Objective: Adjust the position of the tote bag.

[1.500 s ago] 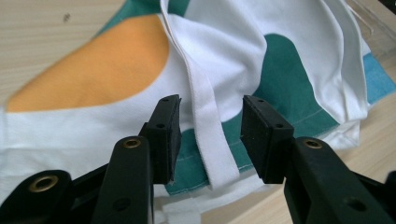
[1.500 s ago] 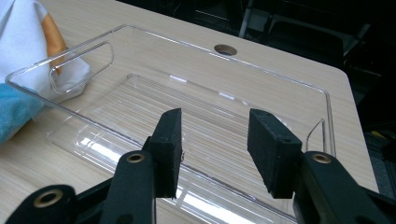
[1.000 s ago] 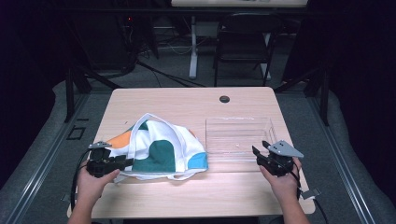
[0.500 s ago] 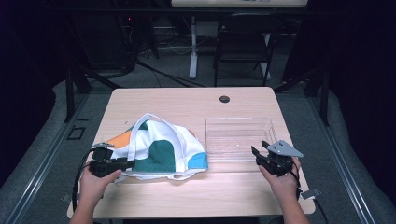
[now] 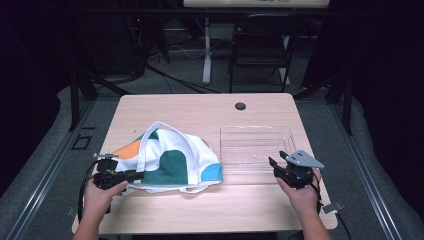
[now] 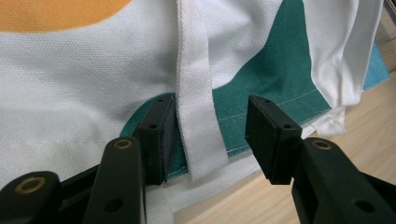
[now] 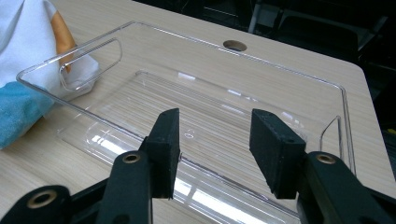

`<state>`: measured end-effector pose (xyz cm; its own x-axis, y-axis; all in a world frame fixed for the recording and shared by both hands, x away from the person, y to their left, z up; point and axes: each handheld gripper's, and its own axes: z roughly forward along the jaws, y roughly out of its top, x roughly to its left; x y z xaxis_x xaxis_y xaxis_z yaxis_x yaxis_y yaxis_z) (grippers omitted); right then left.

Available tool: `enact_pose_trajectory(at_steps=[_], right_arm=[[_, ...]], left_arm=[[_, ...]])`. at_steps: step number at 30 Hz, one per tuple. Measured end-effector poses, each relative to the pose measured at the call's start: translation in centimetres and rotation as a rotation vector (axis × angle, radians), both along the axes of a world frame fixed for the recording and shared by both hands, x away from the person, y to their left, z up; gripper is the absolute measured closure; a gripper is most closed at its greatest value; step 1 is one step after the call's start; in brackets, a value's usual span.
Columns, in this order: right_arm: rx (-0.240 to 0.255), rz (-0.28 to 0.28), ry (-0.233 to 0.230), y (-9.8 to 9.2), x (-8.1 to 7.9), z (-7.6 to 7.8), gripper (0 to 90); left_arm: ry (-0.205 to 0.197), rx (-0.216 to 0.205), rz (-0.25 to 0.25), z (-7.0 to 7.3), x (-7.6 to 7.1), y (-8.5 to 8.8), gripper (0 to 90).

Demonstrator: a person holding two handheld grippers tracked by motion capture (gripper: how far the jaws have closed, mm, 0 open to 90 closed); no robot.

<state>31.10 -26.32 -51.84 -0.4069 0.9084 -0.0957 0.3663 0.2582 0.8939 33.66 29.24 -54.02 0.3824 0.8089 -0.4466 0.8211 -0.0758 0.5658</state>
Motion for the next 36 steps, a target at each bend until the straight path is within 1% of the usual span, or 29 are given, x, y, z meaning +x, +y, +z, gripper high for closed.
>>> enact_pose_trajectory(at_steps=[4,6,7,13,17,22,24,26,29,30,33,36], right_arm=[[0.0,0.0,0.002,0.01,0.0,0.0,53.0],[0.0,0.0,0.002,0.01,0.0,0.0,53.0],[0.0,0.002,0.004,0.0,0.02,-0.01,53.0],[0.001,0.001,0.005,0.03,-0.01,-0.02,52.9],[0.002,0.002,0.008,0.05,0.03,-0.05,52.8],[0.0,0.007,0.011,0.04,0.05,-0.05,52.8],[0.001,0.005,0.01,0.05,0.06,-0.06,52.8],[0.003,0.003,0.007,0.06,0.04,-0.04,52.8],[0.004,0.005,0.008,0.04,0.03,-0.04,52.8],[0.004,0.005,0.008,0.04,0.03,-0.04,52.8],[0.005,0.006,0.008,0.02,0.02,-0.03,52.9],[0.007,0.005,0.007,0.04,0.03,-0.04,52.9]], left_arm=[[-0.002,0.01,0.005,-0.13,0.12,0.11,52.1],[0.001,0.003,0.008,-0.18,0.17,0.14,51.9],[-0.003,-0.007,0.015,-0.22,0.19,0.11,51.8],[-0.001,-0.018,0.009,-0.23,0.21,0.06,51.5],[-0.002,-0.012,0.003,-0.21,0.22,0.07,51.6],[-0.007,-0.015,0.002,-0.16,0.17,0.07,52.6],[-0.002,-0.042,-0.005,-0.08,0.11,0.02,53.5],[-0.007,-0.036,-0.01,-0.02,0.04,-0.04,54.2],[-0.002,-0.038,-0.011,0.07,-0.06,-0.06,55.2],[-0.008,-0.033,-0.015,0.1,-0.06,0.0,55.2],[-0.009,-0.052,-0.017,0.27,-0.19,0.07,56.9],[-0.007,-0.057,-0.018,0.33,-0.27,0.06,57.7]])
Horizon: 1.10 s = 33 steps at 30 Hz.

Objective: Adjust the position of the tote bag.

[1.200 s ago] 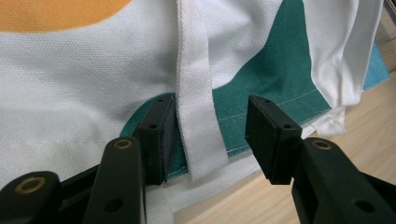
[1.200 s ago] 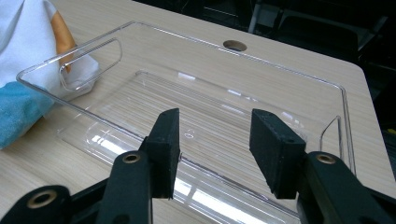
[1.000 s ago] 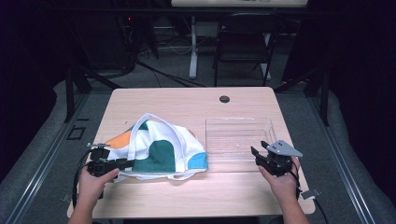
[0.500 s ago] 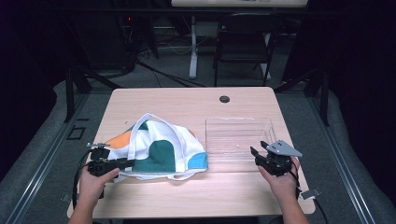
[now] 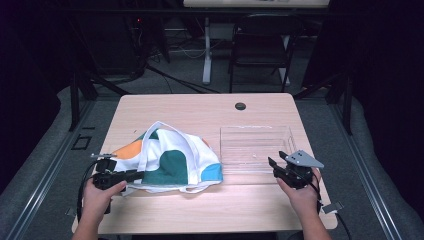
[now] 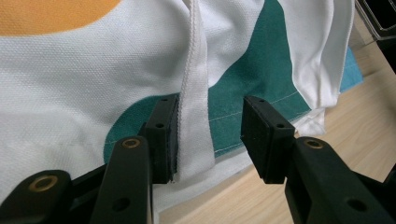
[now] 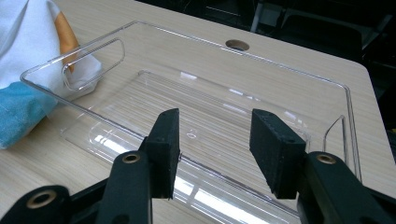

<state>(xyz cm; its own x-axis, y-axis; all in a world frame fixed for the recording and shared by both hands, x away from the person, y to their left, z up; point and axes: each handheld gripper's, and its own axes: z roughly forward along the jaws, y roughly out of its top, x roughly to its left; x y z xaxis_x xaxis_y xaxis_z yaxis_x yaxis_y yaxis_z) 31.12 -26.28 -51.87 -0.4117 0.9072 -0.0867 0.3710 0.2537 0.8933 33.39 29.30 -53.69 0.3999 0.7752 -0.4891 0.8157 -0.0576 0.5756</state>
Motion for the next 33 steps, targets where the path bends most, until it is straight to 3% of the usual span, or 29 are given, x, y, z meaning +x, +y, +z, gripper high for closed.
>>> enact_pose_trajectory(at_steps=[8,20,21,33], right_arm=[[-0.003,0.007,0.003,0.07,-0.02,0.04,53.4],[-0.003,0.008,0.007,0.03,0.01,0.03,53.3],[-0.003,0.008,0.005,0.04,0.01,0.03,53.3],[-0.001,0.006,0.006,0.03,0.01,0.01,53.2]], left_arm=[[-0.006,0.0,-0.019,0.12,-0.14,-0.07,60.5],[-0.014,0.032,-0.035,0.39,-0.44,-0.15,72.3],[-0.025,0.058,-0.042,0.51,-0.48,-0.17,74.4],[-0.051,0.161,-0.055,0.73,-0.66,-0.82,83.0]])
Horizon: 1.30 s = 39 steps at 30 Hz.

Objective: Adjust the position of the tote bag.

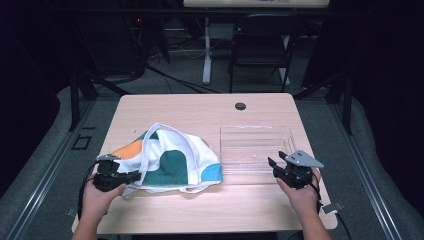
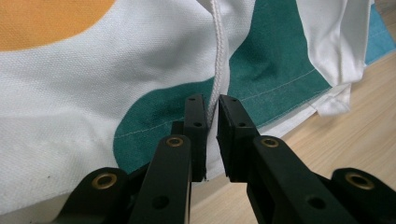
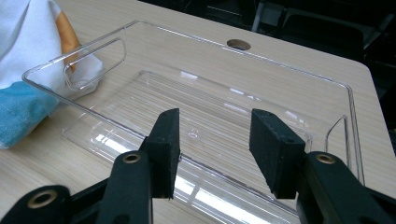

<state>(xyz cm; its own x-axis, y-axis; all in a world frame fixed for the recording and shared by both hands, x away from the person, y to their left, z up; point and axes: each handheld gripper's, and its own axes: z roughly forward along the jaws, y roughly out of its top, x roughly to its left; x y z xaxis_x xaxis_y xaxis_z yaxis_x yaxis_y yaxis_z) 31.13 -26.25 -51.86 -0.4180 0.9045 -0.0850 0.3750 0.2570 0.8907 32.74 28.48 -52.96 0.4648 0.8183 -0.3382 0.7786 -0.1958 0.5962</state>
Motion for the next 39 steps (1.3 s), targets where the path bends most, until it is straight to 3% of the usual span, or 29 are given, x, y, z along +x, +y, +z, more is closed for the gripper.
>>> enact_pose_trajectory(at_steps=[15,22,25,29,32,35,39], right_arm=[[-0.01,0.02,0.011,0.4,-0.3,0.2,53.8],[-0.047,0.053,0.019,1.6,-0.5,0.3,55.0],[-0.055,0.047,0.023,1.8,-0.6,0.4,55.0],[-0.053,0.036,0.038,2.0,-0.7,0.5,54.9],[-0.065,0.039,0.053,2.5,-0.9,0.5,56.0],[-0.062,0.046,0.06,2.7,-0.9,0.5,57.3],[-0.036,0.075,0.114,2.9,-0.8,0.5,62.4]], left_arm=[[-0.069,0.041,0.003,0.8,0.0,0.0,87.7],[-0.086,0.102,-0.003,1.2,-0.3,-0.5,88.1],[-0.087,0.107,0.0,1.3,-0.3,-0.6,88.1],[-0.086,0.121,0.015,1.9,-0.4,-1.0,88.2],[-0.086,0.169,0.028,2.6,-0.4,-1.5,88.2],[-0.081,0.17,0.036,2.8,-0.2,-1.6,88.2],[-0.088,0.198,0.028,3.4,0.0,-1.8,88.2]])
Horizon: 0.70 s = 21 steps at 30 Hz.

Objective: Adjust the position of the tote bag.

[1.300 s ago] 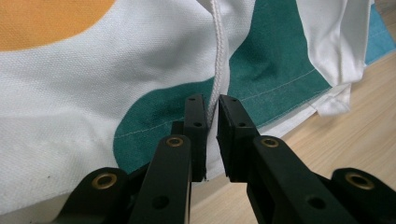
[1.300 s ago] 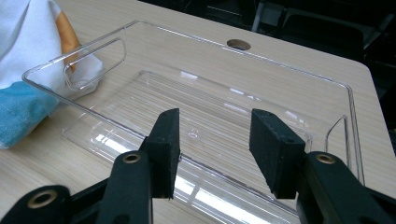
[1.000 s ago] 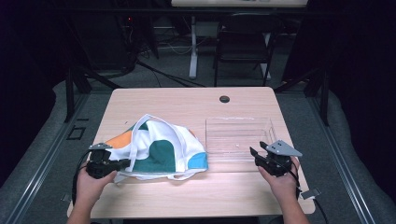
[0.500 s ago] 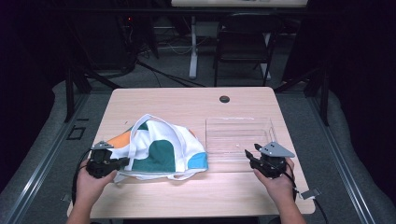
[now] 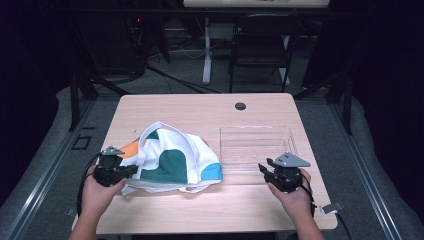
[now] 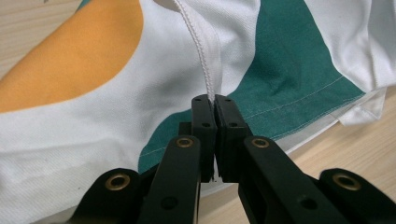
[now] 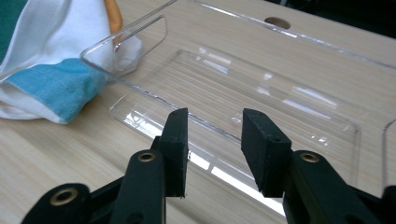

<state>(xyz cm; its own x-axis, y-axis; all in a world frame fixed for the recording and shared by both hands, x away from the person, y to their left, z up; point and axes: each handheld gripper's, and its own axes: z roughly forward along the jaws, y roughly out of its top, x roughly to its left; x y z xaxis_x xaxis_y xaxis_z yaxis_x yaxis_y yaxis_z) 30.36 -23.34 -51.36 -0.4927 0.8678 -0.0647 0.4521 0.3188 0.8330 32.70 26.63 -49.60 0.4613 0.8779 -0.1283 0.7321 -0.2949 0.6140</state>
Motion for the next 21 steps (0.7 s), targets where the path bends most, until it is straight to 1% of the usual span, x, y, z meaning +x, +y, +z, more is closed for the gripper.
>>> enact_pose_trajectory(at_steps=[1,3,4,5,8,9,10,11,12,13,14,16,17,18,19,20,21], right_arm=[[0.004,-0.001,0.01,0.1,0.0,0.0,63.4],[0.002,0.005,0.018,0.3,0.0,0.0,63.9],[0.0,0.012,0.021,0.5,0.0,0.1,65.1],[0.004,0.025,0.023,0.7,0.0,0.3,65.7],[0.009,0.037,0.018,1.1,0.0,0.6,65.8],[0.002,0.051,0.013,1.5,-0.1,0.8,66.4],[0.002,0.051,0.013,1.5,-0.1,0.8,66.4],[0.0,0.065,0.022,2.0,-0.1,0.9,66.6],[0.0,0.065,0.022,2.0,-0.1,0.9,66.6],[-0.026,0.085,0.026,2.6,-0.1,1.1,67.1],[-0.038,0.088,0.027,2.9,-0.1,1.3,67.7],[-0.039,0.095,0.03,3.2,-0.1,1.3,68.2],[-0.039,0.104,0.04,3.5,-0.1,1.5,69.6],[-0.033,0.119,0.046,3.8,0.0,1.6,71.8],[-0.053,0.154,0.061,4.4,0.0,1.8,73.5],[-0.053,0.154,0.061,4.4,0.0,1.8,73.5],[-0.098,0.176,0.056,5.0,0.1,1.9,74.2]], left_arm=[[0.003,0.01,-0.005,0.3,0.1,-0.1,88.2],[0.011,0.008,-0.009,0.5,0.2,-0.1,88.2],[0.007,0.01,-0.014,0.6,0.3,-0.1,88.2],[0.016,0.013,-0.023,0.9,0.4,-0.2,88.2],[0.02,0.012,-0.027,1.1,0.7,-0.2,88.2],[0.02,0.002,-0.027,1.3,0.8,-0.2,88.2],[0.021,-0.001,-0.027,1.5,0.9,-0.1,88.2],[0.015,-0.007,-0.017,1.9,1.1,0.0,88.2],[0.015,-0.007,-0.017,1.9,1.1,0.0,88.3],[0.016,-0.02,-0.014,2.4,1.3,0.1,88.3],[0.016,-0.02,-0.014,2.4,1.3,0.1,88.3],[0.012,-0.028,-0.013,2.8,1.5,0.2,88.3],[0.016,-0.032,-0.011,3.0,1.7,0.3,88.3],[0.014,-0.04,-0.009,3.2,1.9,0.3,88.4],[0.019,-0.056,-0.014,3.7,2.2,0.5,88.3],[0.019,-0.056,-0.014,3.7,2.2,0.5,88.3],[0.018,-0.052,-0.014,4.3,2.5,0.5,88.3]])
